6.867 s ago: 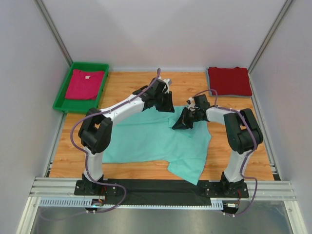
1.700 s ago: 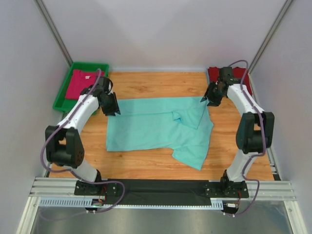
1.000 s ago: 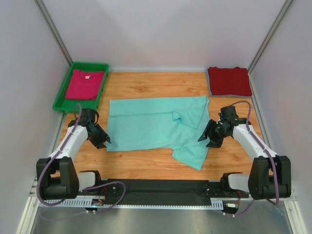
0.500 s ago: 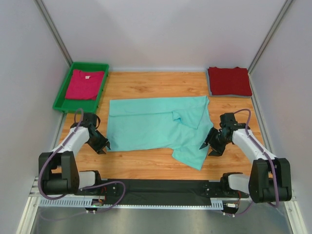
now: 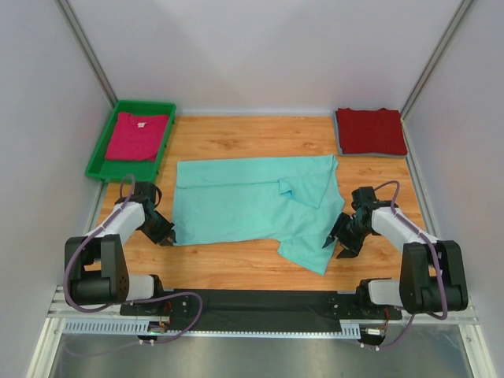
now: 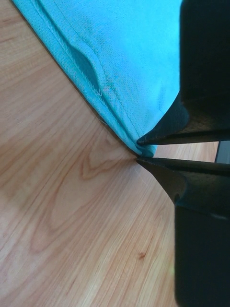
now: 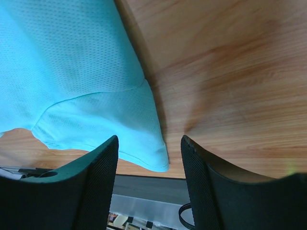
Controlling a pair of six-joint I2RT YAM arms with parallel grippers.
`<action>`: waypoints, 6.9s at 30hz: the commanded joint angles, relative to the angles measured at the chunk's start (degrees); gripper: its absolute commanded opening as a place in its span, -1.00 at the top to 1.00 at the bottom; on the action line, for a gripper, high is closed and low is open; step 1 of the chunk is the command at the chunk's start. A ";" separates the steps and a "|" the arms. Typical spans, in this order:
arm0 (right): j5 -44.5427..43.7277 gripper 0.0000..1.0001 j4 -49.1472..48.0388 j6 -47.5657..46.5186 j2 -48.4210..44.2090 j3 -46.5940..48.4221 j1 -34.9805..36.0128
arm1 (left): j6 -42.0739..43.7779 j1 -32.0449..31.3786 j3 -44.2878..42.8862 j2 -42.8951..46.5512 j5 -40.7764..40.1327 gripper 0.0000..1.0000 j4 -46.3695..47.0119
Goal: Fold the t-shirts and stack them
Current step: Fold the tshirt
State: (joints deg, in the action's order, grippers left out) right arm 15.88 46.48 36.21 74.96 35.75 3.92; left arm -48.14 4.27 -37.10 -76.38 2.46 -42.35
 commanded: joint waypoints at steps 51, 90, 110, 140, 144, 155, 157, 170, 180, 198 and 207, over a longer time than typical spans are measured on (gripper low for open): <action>-9.12 1.00 5.82 4.49 -8.69 -2.79 -0.58 | -6.00 2.85 7.13 14.68 -0.79 1.00 -6.60; -5.69 0.99 7.75 -4.65 24.79 42.12 -0.58 | 3.41 1.70 -31.89 -20.64 6.51 1.00 -8.89; -3.84 0.98 8.28 -5.09 36.57 51.97 -0.50 | 2.35 1.70 -41.12 -32.07 5.89 1.00 -11.27; 6.35 0.16 2.04 -10.37 35.08 53.37 13.38 | 10.35 -11.11 -31.37 -16.16 10.80 0.15 -3.02; 6.45 0.29 -0.78 -8.00 37.62 53.64 18.57 | 10.96 -11.74 -31.36 -21.17 13.98 0.22 -0.72; 2.84 0.77 -3.41 -5.62 42.45 51.62 23.85 | 15.36 -11.74 -33.39 -28.47 12.40 0.38 -1.60; 2.14 0.78 -3.50 -5.45 43.51 52.58 23.85 | 15.36 -11.74 -32.77 -28.56 12.31 0.39 -1.07; -7.44 0.78 1.41 -8.78 50.37 64.35 23.24 | 17.90 -11.74 -31.28 -30.23 11.78 0.42 -1.60; -8.76 0.75 1.42 -10.01 53.80 66.47 22.45 | 17.91 -11.66 -30.31 -30.41 11.34 0.43 -1.51; -9.20 0.12 6.08 -7.38 33.60 54.37 14.21 | 19.22 -11.74 -30.83 -21.96 8.88 0.37 -2.92; -7.10 0.67 0.64 -8.26 24.71 38.80 0.21 | 18.78 -11.74 -30.75 -27.77 7.74 0.46 -1.77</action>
State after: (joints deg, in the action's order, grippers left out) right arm 7.62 49.63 27.88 100.82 77.97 5.21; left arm -30.06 -7.62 -67.66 -103.70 11.55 -44.71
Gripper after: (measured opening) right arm 0.193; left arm 0.278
